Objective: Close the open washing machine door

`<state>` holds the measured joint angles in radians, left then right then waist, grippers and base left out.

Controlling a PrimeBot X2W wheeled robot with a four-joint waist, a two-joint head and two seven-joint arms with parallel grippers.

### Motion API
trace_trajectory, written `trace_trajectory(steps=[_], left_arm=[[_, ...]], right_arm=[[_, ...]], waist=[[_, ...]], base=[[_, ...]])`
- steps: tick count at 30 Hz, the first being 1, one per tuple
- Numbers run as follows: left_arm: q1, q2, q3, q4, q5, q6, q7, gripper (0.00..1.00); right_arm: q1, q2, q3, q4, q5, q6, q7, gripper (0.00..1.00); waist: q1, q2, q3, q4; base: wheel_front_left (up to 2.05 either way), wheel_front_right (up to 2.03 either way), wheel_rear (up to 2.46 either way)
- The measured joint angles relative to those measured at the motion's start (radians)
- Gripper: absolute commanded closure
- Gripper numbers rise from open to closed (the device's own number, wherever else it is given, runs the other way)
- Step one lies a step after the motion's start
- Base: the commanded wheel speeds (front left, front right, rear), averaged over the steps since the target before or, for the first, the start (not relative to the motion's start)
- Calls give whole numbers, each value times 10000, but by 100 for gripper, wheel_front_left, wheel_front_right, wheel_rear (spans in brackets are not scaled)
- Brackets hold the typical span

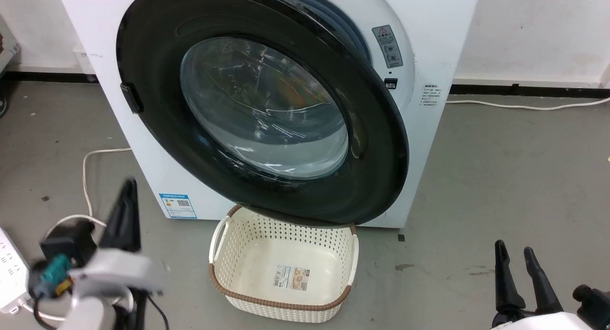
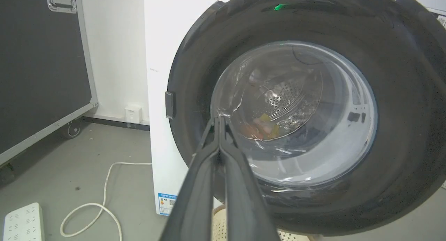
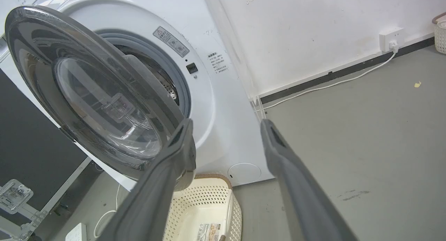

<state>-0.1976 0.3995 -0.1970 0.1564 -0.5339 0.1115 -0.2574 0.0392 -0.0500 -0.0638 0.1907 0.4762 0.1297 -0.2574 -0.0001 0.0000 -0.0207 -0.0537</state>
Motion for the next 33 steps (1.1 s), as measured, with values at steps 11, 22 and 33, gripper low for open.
trace_trajectory(steps=[11,22,33], left_arm=[[1627,-648,56,412,-410,-15,0,100],[1782,-727,-157,516,-395,15,29,0],[1774,-731,-59,115,-221,132,23,0]], right_arm=[[290,0,27,-52,-558,0,0,0],[348,0,67,-21,-1478,2,0,2],[-125,-2,412,-314,-3060,2,320,100]], waist=[[0,0,-47,86],[1,0,-20,164],[1,0,132,386]], base=[[0,0,0],[0,0,0],[0,0,0]])
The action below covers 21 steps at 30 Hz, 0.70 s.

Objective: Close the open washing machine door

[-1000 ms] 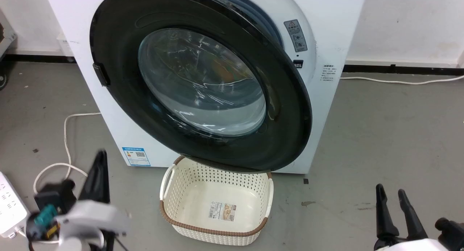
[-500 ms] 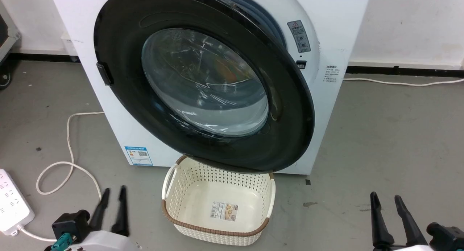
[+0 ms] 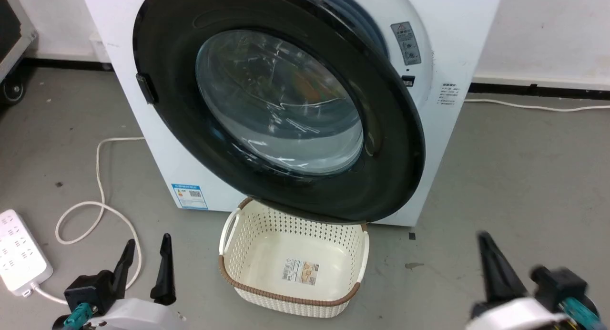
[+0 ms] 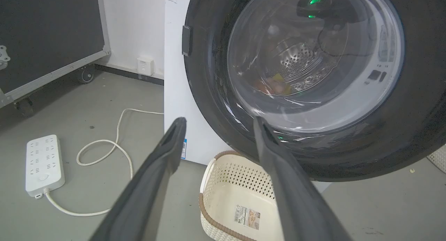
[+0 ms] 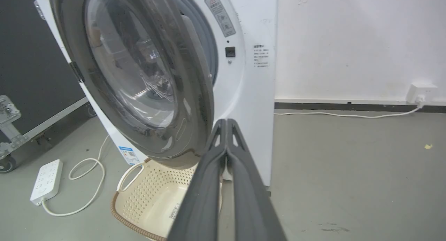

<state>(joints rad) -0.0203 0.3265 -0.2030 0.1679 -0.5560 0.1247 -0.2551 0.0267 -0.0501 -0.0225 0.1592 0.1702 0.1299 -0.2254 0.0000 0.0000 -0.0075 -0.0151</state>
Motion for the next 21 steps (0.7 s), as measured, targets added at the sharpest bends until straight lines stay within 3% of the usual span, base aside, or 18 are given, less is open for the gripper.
trace_trajectory(steps=[9,21], left_arm=[[-265,21,113,-355,17,25,-10,0],[-1121,-71,207,-489,132,-328,-12,0]], right_arm=[[-1993,2,1057,232,-134,0,732,100],[-4385,4,476,2036,-330,2,389,100]], waist=[[1,0,639,328],[2,0,2033,1054]], base=[[0,0,0],[0,0,0]])
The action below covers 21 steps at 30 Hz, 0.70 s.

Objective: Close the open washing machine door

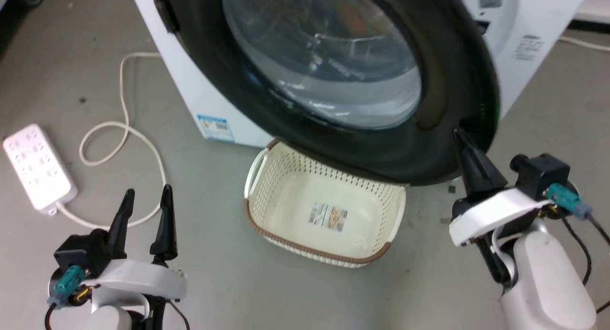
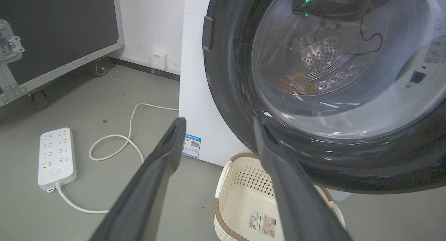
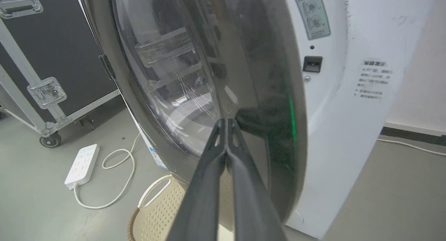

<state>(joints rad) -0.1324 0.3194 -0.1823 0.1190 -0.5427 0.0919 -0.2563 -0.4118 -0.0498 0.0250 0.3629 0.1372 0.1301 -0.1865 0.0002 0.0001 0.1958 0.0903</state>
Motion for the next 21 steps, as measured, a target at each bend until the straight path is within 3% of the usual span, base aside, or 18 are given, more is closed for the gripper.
trace_trajectory(steps=[21], left_arm=[[-705,-485,633,309,339,-811,0,0]], right_arm=[[-2654,10,-1975,1488,-245,17,-627,100]], waist=[[-1,0,1454,494]], base=[[0,0,0]])
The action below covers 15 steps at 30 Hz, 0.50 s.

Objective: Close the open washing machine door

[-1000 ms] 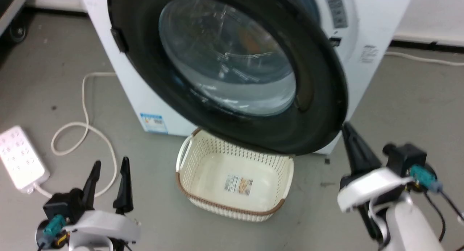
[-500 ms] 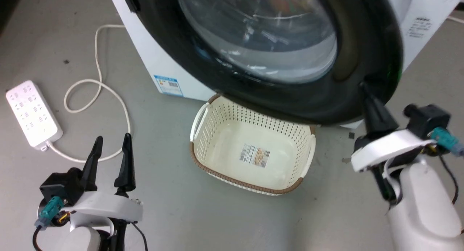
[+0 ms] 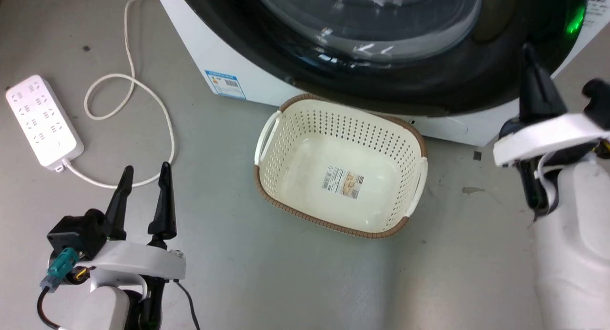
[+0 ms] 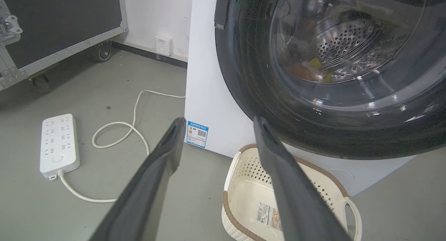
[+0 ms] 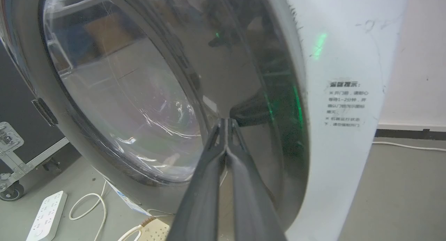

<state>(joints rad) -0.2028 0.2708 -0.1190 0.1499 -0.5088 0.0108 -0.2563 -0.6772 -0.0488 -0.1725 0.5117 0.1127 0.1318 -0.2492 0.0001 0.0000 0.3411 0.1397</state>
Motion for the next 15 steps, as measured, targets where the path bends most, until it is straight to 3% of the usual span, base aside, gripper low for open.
trace_trajectory(steps=[15], left_arm=[[-286,-272,368,286,326,-512,0,0]], right_arm=[[-1523,2,-633,623,-504,0,-40,100]], waist=[[0,0,650,140]], base=[[0,0,0]])
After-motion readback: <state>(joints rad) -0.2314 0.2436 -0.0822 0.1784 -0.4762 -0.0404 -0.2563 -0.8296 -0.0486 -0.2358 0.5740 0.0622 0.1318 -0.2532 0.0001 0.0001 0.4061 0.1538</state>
